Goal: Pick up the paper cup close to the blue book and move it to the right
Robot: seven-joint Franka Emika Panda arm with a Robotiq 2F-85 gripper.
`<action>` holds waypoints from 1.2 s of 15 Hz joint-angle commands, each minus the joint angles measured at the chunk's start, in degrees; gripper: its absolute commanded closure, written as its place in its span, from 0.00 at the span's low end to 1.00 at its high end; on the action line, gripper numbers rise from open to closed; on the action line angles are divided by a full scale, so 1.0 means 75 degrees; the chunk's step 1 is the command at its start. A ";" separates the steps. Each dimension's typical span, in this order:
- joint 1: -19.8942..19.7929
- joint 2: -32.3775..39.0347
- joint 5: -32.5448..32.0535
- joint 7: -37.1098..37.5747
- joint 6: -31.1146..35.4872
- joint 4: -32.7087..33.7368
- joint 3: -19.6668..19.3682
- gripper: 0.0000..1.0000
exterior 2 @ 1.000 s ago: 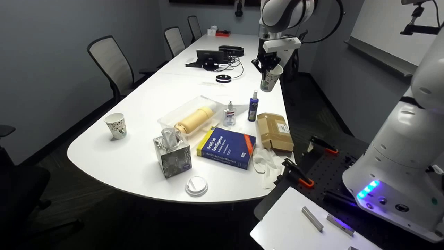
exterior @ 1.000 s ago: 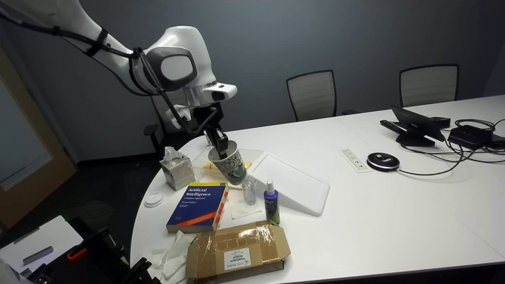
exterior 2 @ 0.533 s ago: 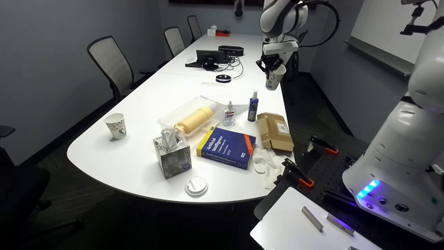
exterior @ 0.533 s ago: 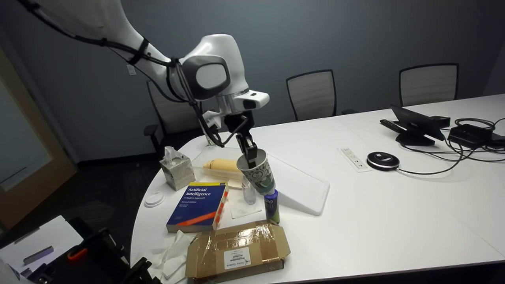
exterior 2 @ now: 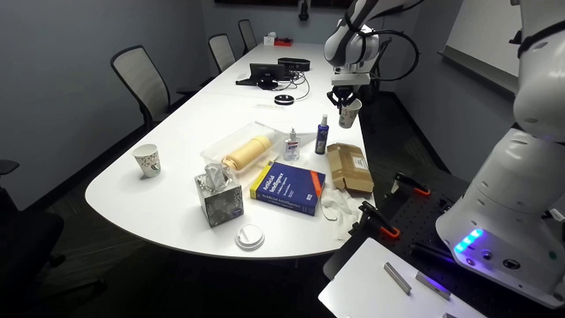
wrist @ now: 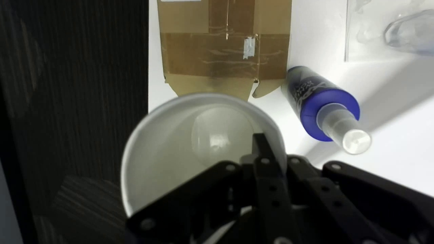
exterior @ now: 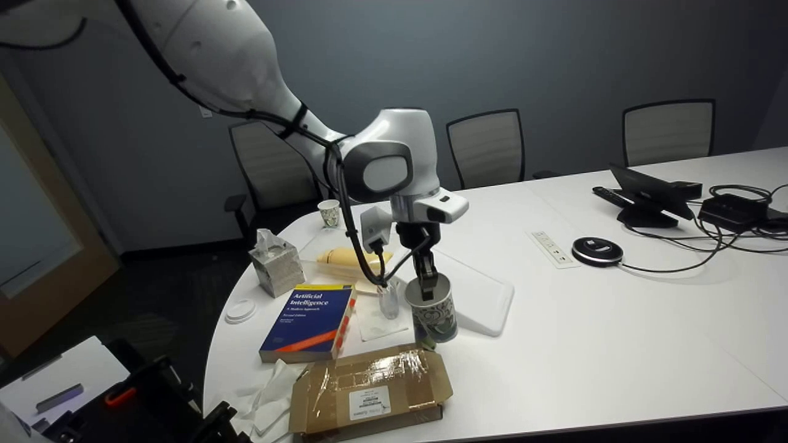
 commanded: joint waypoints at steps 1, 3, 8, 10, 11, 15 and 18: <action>-0.0236 0.0992 0.0579 -0.0078 -0.0147 0.0968 0.0027 0.99; -0.0340 0.1449 0.0799 -0.0067 -0.0080 0.1379 0.0043 0.99; -0.0609 0.2349 0.1335 -0.0031 -0.0196 0.2346 0.0108 0.99; -0.0683 0.2638 0.1497 -0.0002 -0.0211 0.2643 0.0118 0.99; -0.0723 0.2780 0.1550 -0.0002 -0.0227 0.2791 0.0122 0.99; -0.0833 0.3222 0.1729 0.0044 -0.0285 0.3273 0.0147 0.99; -0.0921 0.3470 0.1852 0.0063 -0.0345 0.3573 0.0194 0.99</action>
